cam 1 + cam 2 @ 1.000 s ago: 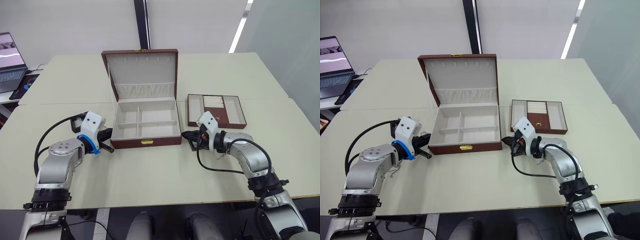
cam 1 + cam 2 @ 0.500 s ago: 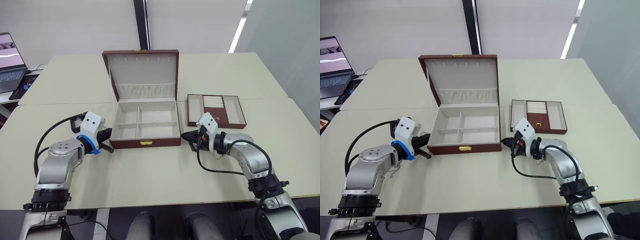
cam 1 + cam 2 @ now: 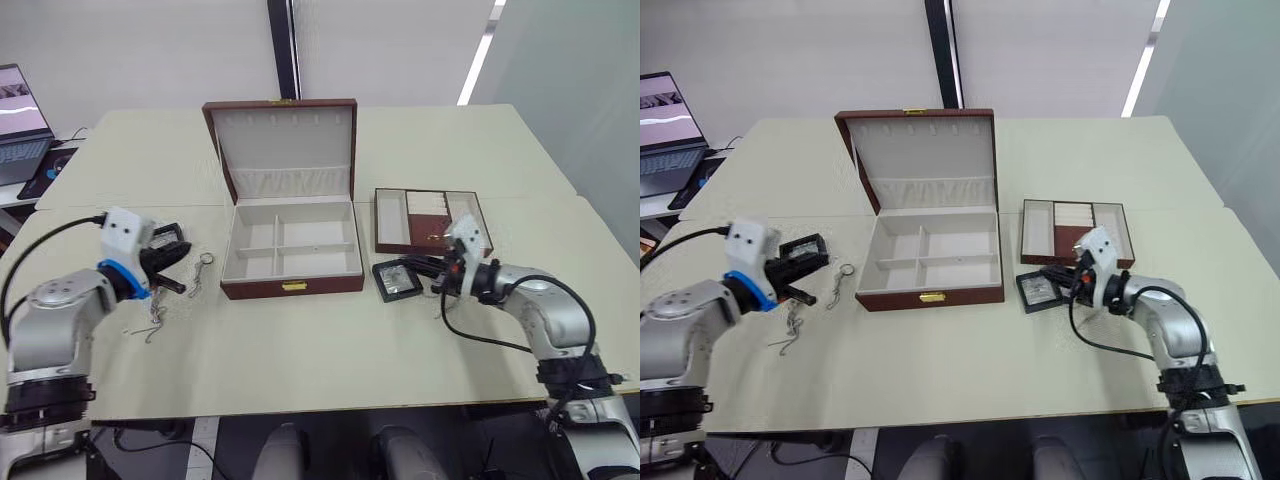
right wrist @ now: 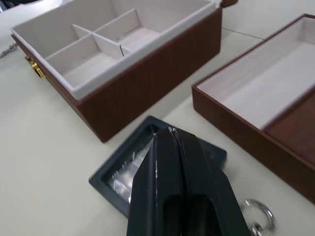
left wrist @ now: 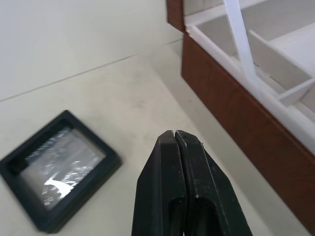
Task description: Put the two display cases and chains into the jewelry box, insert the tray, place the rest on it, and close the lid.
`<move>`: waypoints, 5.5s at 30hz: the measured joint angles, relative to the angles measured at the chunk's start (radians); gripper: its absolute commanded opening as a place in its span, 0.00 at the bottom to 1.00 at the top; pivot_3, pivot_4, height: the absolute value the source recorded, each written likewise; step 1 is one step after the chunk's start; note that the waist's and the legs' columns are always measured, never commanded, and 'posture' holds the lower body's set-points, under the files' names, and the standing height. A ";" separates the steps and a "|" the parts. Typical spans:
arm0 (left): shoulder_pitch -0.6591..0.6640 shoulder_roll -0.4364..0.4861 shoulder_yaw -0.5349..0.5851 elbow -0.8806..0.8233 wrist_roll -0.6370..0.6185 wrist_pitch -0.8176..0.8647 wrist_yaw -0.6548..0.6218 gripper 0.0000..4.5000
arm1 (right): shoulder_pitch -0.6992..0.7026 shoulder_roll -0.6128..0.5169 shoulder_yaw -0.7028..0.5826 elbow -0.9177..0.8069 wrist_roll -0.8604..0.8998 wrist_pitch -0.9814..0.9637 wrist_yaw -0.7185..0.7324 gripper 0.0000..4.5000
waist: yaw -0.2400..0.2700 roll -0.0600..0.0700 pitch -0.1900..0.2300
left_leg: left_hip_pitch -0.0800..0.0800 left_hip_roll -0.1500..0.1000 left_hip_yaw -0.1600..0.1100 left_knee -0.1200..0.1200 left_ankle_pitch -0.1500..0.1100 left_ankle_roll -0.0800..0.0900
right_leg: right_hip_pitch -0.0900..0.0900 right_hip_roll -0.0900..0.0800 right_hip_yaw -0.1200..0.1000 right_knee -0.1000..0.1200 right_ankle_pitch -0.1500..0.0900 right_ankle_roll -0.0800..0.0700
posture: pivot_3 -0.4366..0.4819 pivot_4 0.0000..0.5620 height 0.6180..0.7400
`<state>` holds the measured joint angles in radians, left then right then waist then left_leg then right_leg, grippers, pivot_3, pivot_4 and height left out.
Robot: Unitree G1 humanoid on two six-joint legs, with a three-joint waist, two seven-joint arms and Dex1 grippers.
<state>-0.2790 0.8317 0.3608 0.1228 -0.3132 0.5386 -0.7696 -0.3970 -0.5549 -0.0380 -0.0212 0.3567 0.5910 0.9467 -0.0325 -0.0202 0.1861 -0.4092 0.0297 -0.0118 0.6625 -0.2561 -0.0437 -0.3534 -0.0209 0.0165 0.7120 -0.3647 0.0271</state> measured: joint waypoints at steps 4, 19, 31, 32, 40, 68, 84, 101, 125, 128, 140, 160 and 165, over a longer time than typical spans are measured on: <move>0.091 0.111 0.073 0.099 0.011 -0.049 -0.037 0.13 | 0.070 -0.129 -0.077 0.011 0.020 -0.022 0.056 0.13 | 0.000 0.000 0.000 | 0.000 0.000 0.000 0.000 0.000 0.000 | 0.000 0.000 0.000 0.000 0.000 0.000 | 0.48 0.27 1.00; 0.329 0.191 0.250 0.203 0.027 -0.137 -0.068 1.00 | 0.152 -0.339 -0.175 0.170 0.016 -0.144 0.158 1.00 | 0.001 0.000 0.000 | 0.001 0.000 0.000 0.000 0.000 0.000 | 0.001 -0.001 0.000 0.001 0.000 0.000 | 0.48 0.27 1.00; 0.346 0.191 0.261 0.200 0.025 -0.143 -0.056 1.00 | 0.146 -0.341 -0.174 0.227 -0.013 -0.192 0.165 1.00 | 0.001 0.000 0.000 | 0.001 0.000 0.000 0.000 0.000 0.000 | 0.000 -0.001 0.000 0.001 0.000 0.000 | 0.48 0.27 1.00; 0.345 0.191 0.261 0.200 0.025 -0.147 -0.053 1.00 | 0.143 -0.341 -0.174 0.231 -0.016 -0.193 0.165 1.00 | 0.001 0.000 0.000 | 0.001 0.000 0.000 0.000 0.000 0.000 | 0.000 -0.001 0.000 0.001 0.000 0.000 | 0.48 0.27 1.00; 0.342 0.185 0.262 0.198 0.020 -0.159 -0.047 1.00 | 0.133 -0.341 -0.174 0.246 -0.023 -0.203 0.172 1.00 | 0.001 0.000 0.000 | 0.001 0.000 0.000 0.000 0.000 0.000 | 0.001 -0.001 0.000 0.001 0.000 0.000 | 0.48 0.27 1.00; 0.416 -0.322 0.239 -0.198 -0.104 -0.291 0.195 1.00 | 0.266 -0.060 0.064 -0.247 0.105 -0.367 0.223 1.00 | 0.005 -0.004 -0.002 | 0.010 0.000 -0.002 0.001 0.000 0.000 | 0.012 0.000 -0.001 0.000 0.000 0.000 | 0.48 0.27 1.00; 0.320 -0.337 0.128 -0.030 -0.038 -0.331 0.278 1.00 | 0.221 -0.063 0.095 -0.221 0.094 -0.371 0.177 1.00 | 0.004 -0.004 -0.002 | 0.010 0.000 -0.002 0.000 0.000 0.000 | 0.012 0.000 -0.002 -0.001 0.000 0.000 | 0.48 0.27 1.00; 0.321 -0.330 0.116 -0.028 -0.043 -0.291 0.277 1.00 | 0.227 -0.069 0.096 -0.231 0.095 -0.359 0.166 1.00 | 0.004 -0.004 -0.002 | 0.010 0.000 -0.002 0.000 0.000 0.000 | 0.012 0.000 -0.002 -0.001 0.000 0.000 | 0.48 0.27 1.00; 0.304 -0.327 0.116 0.030 -0.055 -0.348 0.278 0.05 | 0.224 -0.069 0.096 -0.205 0.094 -0.368 0.165 1.00 | 0.004 -0.004 -0.003 | 0.011 0.000 -0.002 0.000 0.000 0.000 | 0.013 0.000 -0.001 -0.001 0.000 0.000 | 0.48 0.27 1.00; 0.306 -0.327 0.116 0.031 -0.061 -0.351 0.279 0.05 | 0.224 -0.069 0.096 -0.205 0.094 -0.368 0.165 1.00 | 0.004 -0.004 -0.003 | 0.011 0.000 -0.002 0.000 0.000 0.000 | 0.013 0.000 -0.001 -0.001 0.000 0.000 | 0.48 0.27 1.00; 0.339 -0.336 0.129 -0.288 -0.181 -0.200 0.354 0.05 | 0.195 -0.068 0.068 -0.209 0.110 -0.362 0.154 1.00 | 0.004 -0.005 -0.002 | 0.010 0.000 -0.002 0.000 0.000 0.000 | 0.013 0.000 -0.001 -0.002 0.000 0.000 | 0.48 0.27 1.00; 0.221 -0.321 0.117 -0.471 -0.240 -0.014 0.425 0.05 | 0.182 -0.067 0.048 -0.221 0.138 -0.339 0.113 1.00 | 0.004 -0.005 -0.002 | 0.009 0.000 -0.002 -0.001 0.000 0.000 | 0.014 0.000 -0.002 -0.006 0.000 0.000 | 0.48 0.27 1.00; 0.197 -0.321 0.116 -0.489 -0.240 0.004 0.432 0.05 | 0.181 -0.067 0.047 -0.221 0.138 -0.329 0.105 1.00 | 0.003 -0.005 -0.002 | 0.009 0.000 -0.003 -0.002 0.000 0.000 | 0.014 0.000 -0.002 -0.006 0.000 0.000 | 0.48 0.27 1.00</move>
<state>-0.0817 0.5109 0.4767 -0.3659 -0.5534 0.5426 -0.3375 -0.2155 -0.6219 0.0085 -0.2426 0.4950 0.2619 1.0519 -0.0292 -0.0255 0.1844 -0.3999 0.0295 -0.0144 0.6609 -0.2561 -0.0436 -0.3393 -0.0206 0.0147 0.7057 -0.3647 0.0273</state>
